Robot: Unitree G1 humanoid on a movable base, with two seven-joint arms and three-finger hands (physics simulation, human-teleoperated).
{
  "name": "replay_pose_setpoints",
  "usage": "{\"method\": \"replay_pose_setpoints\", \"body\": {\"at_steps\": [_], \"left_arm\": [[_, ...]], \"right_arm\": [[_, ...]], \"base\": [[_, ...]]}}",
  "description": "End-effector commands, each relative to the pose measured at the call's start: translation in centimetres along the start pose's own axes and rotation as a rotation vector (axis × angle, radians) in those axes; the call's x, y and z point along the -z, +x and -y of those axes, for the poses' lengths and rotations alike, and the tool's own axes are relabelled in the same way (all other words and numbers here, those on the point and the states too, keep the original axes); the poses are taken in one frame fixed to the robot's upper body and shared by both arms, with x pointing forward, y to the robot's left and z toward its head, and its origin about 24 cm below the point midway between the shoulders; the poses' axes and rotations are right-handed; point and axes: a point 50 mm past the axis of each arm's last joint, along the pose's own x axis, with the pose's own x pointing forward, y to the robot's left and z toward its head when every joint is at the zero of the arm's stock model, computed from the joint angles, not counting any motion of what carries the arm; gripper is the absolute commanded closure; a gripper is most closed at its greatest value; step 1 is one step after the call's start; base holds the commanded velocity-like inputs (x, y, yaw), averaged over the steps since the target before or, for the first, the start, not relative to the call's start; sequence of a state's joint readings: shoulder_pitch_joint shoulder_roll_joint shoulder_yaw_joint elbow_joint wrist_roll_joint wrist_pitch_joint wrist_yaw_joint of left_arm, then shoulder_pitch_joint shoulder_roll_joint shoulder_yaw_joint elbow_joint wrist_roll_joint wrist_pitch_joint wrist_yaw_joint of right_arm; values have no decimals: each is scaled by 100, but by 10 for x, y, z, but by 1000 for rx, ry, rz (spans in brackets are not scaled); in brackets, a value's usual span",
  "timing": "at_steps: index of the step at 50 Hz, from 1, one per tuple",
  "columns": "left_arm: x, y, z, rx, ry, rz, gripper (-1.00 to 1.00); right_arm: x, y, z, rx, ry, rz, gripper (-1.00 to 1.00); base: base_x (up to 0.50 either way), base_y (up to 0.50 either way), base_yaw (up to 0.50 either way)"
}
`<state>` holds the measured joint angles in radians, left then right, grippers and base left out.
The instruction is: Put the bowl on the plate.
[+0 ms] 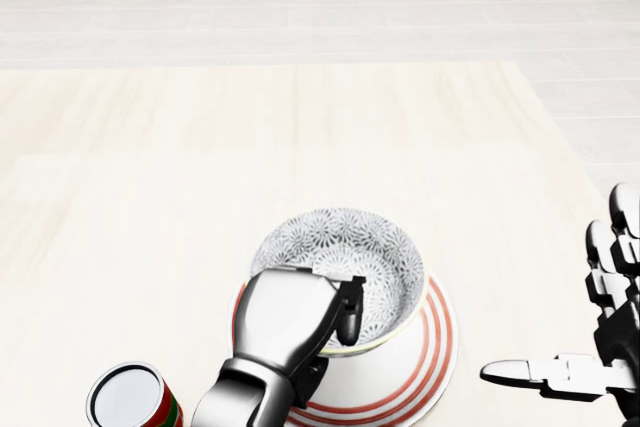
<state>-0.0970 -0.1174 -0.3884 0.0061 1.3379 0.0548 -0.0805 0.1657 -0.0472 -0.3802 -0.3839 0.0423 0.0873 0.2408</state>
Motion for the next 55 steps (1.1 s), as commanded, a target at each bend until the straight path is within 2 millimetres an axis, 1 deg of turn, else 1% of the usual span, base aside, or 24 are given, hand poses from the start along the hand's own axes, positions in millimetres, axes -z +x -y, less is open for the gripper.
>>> {"method": "replay_pose_setpoints", "body": {"at_steps": [1, 9, 16, 24, 48, 55], "left_arm": [[3, 0, 3, -30, -1, -1, 100], [3, 1, 4, -29, 2, -6, 100], [6, 3, 10, -19, -1, -12, 100], [5, 2, 11, -17, -1, -11, 100], [9, 2, 21, -2, -10, -17, 100], [7, 1, 19, -3, -9, -13, 100]], "right_arm": [[1, 0, -1, -1, 0, -6, -100], [2, 0, 0, 0, 4, -10, -100], [3, 0, 0, -1, 6, -13, -100], [6, 0, 1, 1, 6, -24, -100], [5, 0, 1, 0, 6, -20, -100], [3, 0, 1, 1, 5, -14, -100]], "base": [[0, 0, 0], [0, 0, 0], [0, 0, 0], [0, 0, 0], [0, 0, 0], [0, 0, 0]]}}
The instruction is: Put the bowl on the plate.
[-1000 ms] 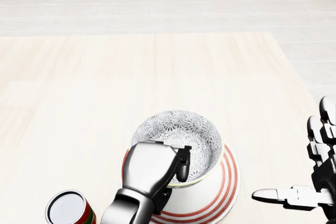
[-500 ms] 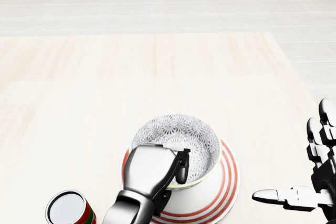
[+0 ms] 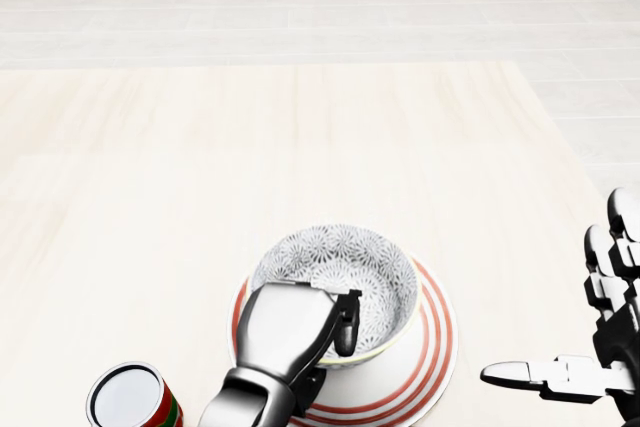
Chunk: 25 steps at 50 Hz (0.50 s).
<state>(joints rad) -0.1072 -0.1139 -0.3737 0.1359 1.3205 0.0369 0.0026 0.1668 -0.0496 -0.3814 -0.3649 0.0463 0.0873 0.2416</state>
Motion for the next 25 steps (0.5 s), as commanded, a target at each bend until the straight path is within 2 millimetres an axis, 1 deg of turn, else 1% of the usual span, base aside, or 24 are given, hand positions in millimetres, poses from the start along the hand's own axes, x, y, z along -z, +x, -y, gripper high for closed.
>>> {"method": "replay_pose_setpoints", "body": {"at_steps": [1, 9, 18, 25], "left_arm": [[-2, 0, -3, -36, -3, 9, 100], [-3, 0, 0, -33, 6, 10, 100], [-4, -1, -6, -39, -1, 14, 100], [-4, -2, -2, -35, 4, 15, 100]], "right_arm": [[-1, 0, 0, 0, -1, 5, -100], [-2, -1, 1, 3, -2, 9, -100], [-3, -1, 2, 4, -2, 13, -100], [-2, -1, 2, 4, -1, 7, -100]], "base": [[0, 0, 0], [0, 0, 0], [0, 0, 0], [0, 0, 0]]}}
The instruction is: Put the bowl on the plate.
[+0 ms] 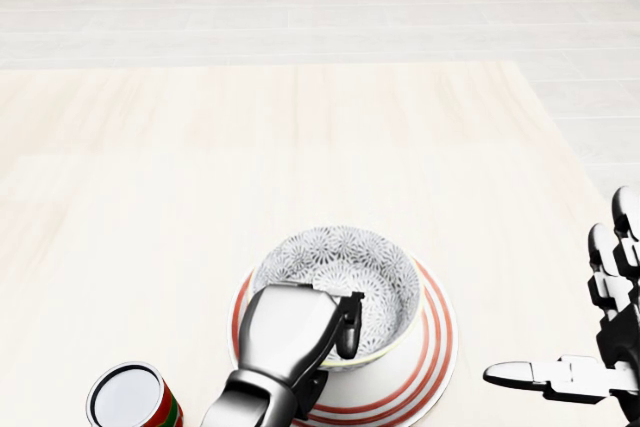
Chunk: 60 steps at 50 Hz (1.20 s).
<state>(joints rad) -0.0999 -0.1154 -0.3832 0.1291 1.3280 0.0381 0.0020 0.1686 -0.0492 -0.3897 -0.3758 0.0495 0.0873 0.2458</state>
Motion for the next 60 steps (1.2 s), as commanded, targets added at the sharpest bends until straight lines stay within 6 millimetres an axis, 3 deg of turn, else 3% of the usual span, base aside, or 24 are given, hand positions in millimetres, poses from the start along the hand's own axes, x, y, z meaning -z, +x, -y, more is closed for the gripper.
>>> {"method": "replay_pose_setpoints", "body": {"at_steps": [1, 46, 60], "left_arm": [[-1, 0, -3, -36, -2, 8, 100], [-3, -3, -7, -53, -3, 6, 98], [-2, -3, -8, -56, 0, 3, 64]], "right_arm": [[1, 0, 0, 1, 1, -2, -100], [2, 0, -1, 1, -2, -9, -100], [2, 0, -1, -2, -3, -10, -100]], "base": [[0, 0, 0], [0, 0, 0], [0, 0, 0]]}}
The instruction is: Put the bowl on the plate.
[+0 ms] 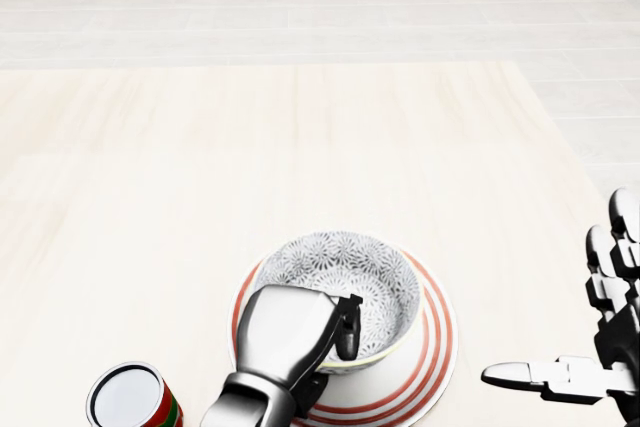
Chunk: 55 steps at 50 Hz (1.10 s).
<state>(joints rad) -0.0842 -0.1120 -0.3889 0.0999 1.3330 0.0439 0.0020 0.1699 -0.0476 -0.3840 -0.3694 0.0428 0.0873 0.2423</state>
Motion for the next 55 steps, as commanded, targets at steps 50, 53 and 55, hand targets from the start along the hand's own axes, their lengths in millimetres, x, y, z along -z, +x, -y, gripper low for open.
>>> {"method": "replay_pose_setpoints", "body": {"at_steps": [50, 53, 55], "left_arm": [[0, -1, -6, -40, 20, 4, -10], [0, -1, -6, -41, 20, 4, -11], [0, 0, -6, -42, 20, 4, -11]], "right_arm": [[-1, 2, 0, 3, -3, 5, -100], [-1, 2, 0, 3, -3, 6, -100], [-1, 2, 0, 3, -2, 6, -100]], "base": [[0, 0, 0], [0, 0, 0], [0, 0, 0]]}}
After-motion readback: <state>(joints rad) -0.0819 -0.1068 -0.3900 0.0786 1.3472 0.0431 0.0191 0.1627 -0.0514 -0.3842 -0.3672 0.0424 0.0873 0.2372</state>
